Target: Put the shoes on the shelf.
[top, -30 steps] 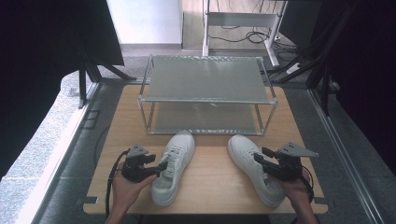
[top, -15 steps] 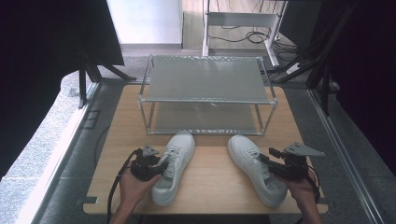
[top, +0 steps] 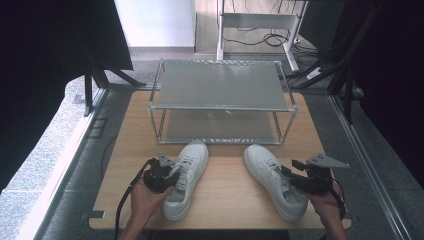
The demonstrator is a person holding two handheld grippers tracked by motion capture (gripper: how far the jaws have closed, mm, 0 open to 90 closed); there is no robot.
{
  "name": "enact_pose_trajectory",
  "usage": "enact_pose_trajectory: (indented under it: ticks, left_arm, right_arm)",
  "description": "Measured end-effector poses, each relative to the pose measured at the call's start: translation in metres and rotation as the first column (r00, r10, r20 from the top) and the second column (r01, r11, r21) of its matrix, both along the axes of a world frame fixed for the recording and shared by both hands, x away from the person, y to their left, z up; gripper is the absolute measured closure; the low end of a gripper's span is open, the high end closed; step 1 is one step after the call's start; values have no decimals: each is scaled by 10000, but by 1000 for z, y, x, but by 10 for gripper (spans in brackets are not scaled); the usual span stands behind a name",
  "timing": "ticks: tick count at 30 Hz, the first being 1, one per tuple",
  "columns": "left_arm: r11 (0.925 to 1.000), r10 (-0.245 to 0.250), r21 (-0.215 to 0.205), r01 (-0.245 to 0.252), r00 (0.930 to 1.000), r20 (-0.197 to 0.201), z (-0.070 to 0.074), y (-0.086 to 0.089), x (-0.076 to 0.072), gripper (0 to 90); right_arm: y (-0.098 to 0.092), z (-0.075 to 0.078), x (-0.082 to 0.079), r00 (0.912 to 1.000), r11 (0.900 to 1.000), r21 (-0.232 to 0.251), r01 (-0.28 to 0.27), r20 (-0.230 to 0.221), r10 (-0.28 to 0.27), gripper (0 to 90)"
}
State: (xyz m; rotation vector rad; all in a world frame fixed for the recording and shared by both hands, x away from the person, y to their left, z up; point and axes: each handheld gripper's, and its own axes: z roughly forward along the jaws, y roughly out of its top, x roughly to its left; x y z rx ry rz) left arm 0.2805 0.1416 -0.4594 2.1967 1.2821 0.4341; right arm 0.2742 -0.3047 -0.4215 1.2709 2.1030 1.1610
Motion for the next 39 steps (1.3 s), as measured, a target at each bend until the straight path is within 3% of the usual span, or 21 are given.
enact_pose_trajectory:
  ticks: [7, 11, 15, 16, 17, 18, 20, 23, 25, 26, 27, 33, 37, 39]
  left_arm:
    - [9989, 180, 425, -189, 9996, 220, -5, -7, 2, 734]
    - [9992, 250, 311, -257, 9994, 226, -6, -5, 3, 765]
    - [9995, 328, 27, -329, 9994, 142, -6, -2, 4, 780]
    - [9994, 349, -16, -348, 9993, 125, -6, -2, 4, 781]
    - [9994, 357, -52, -356, 9993, 122, -6, -1, 4, 786]
    - [9993, 376, -81, -375, 9992, 132, -6, -1, 4, 786]
    - [9991, 397, -173, -395, 9992, 98, -7, 0, 4, 790]
    - [9989, 421, -189, -419, 9991, 102, -7, 0, 4, 794]
    - [9989, 439, -192, -437, 9990, 101, -7, 0, 4, 798]
    - [9988, 446, -190, -444, 9990, 100, -7, 0, 4, 798]
    - [9988, 450, -191, -448, 9989, 100, -7, 0, 4, 799]
    - [9987, 480, -157, -478, 9988, 122, -7, -1, 4, 802]
    - [9986, 508, -126, -506, 9986, 151, -7, -1, 3, 805]
    - [9986, 494, -204, -491, 9987, 121, -7, 0, 4, 806]
  right_arm:
    - [-6, -3, 2, 9997, 9983, -588, 4, -262, -19, 491]
    - [-9, -2, 1, 9984, 9979, -535, -365, -448, 341, 501]
    - [-8, -4, -1, 9915, 9931, -552, -1034, -845, 986, 503]
    - [-8, -6, 0, 9898, 9919, -645, -1095, -983, 1029, 506]
    - [-7, -11, 2, 9885, 9887, -1120, -999, -1241, 858, 515]
    - [-7, -11, 2, 9885, 9887, -1120, -999, -1241, 858, 515]
    - [-4, -17, 6, 9862, 9818, -1667, -910, -1520, 656, 533]
    - [1, -24, 15, 9827, 9745, -2091, -811, -1800, 432, 594]
    - [4, -28, 25, 9791, 9624, -2630, -676, -2032, 133, 616]
    - [4, -28, 25, 9791, 9624, -2630, -676, -2032, 133, 616]
    - [5, -30, 32, 9761, 9526, -2941, -774, -2168, 123, 629]
    - [9, -34, 42, 9631, 9356, -3349, -1120, -2686, 192, 688]
    - [15, -43, 48, 9566, 9200, -3780, -1033, -2911, -121, 755]
    - [16, -43, 48, 9596, 9187, -3823, -995, -2810, -129, 769]
